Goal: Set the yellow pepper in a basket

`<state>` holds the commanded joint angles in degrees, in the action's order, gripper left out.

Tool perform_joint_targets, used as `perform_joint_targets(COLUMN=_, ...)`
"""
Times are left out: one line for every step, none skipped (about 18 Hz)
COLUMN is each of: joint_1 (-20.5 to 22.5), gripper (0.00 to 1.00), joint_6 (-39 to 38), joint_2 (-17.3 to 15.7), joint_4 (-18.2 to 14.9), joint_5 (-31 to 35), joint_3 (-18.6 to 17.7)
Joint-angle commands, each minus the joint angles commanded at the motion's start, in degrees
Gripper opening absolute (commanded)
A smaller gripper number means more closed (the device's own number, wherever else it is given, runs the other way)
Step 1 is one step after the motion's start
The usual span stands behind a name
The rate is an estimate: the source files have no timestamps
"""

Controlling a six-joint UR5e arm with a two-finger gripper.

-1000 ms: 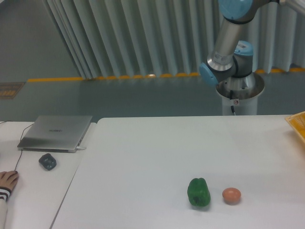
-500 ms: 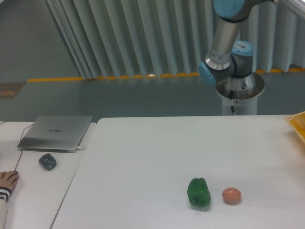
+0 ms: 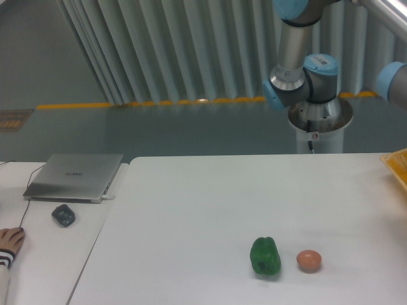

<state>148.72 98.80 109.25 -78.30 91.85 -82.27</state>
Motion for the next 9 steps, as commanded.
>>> perform_joint_targets(joint_1=-0.4, gripper=1.0, joint_6=-1.1, joint_2=-0.1, joint_4=-0.9, joint_5=0.0, joint_3=0.0)
perform_joint_targets(joint_1=-1.2, gripper=1.0, joint_6=-3.3, joint_2=-0.3, joint_4=-1.6, joint_5=0.0, joint_3=0.0)
perform_joint_targets(joint_1=-1.7, gripper=1.0, joint_6=-5.0, joint_2=-0.4, joint_4=-2.0, joint_5=-0.1, joint_3=0.1)
perform_joint_targets(joint_1=-1.9, gripper=1.0, joint_6=-6.2, joint_2=-0.4, joint_4=-2.1, joint_5=-0.1, joint_3=0.0)
perform_joint_targets(joint_1=-2.0, gripper=1.0, joint_6=-7.0, joint_2=-0.2, joint_4=-2.1, joint_5=-0.1, joint_3=-0.1)
perform_joint_targets(joint_1=-2.4, gripper=1.0, joint_6=-7.4, joint_2=-0.1, joint_4=-2.1, joint_5=-0.1, joint_3=-0.3)
perform_joint_targets(joint_1=-2.4, gripper=1.0, joint_6=-7.7, joint_2=-0.1, joint_4=-2.0, joint_5=-0.1, joint_3=-0.3)
perform_joint_targets(joint_1=-2.5, gripper=1.0, joint_6=-7.7, joint_2=-0.1, joint_4=-2.0, joint_5=-0.1, joint_3=-0.5)
perform_joint_targets(joint_1=-2.5, gripper=1.0, joint_6=-7.7, joint_2=-0.2, joint_4=-1.9, joint_5=-0.2, joint_3=-0.8)
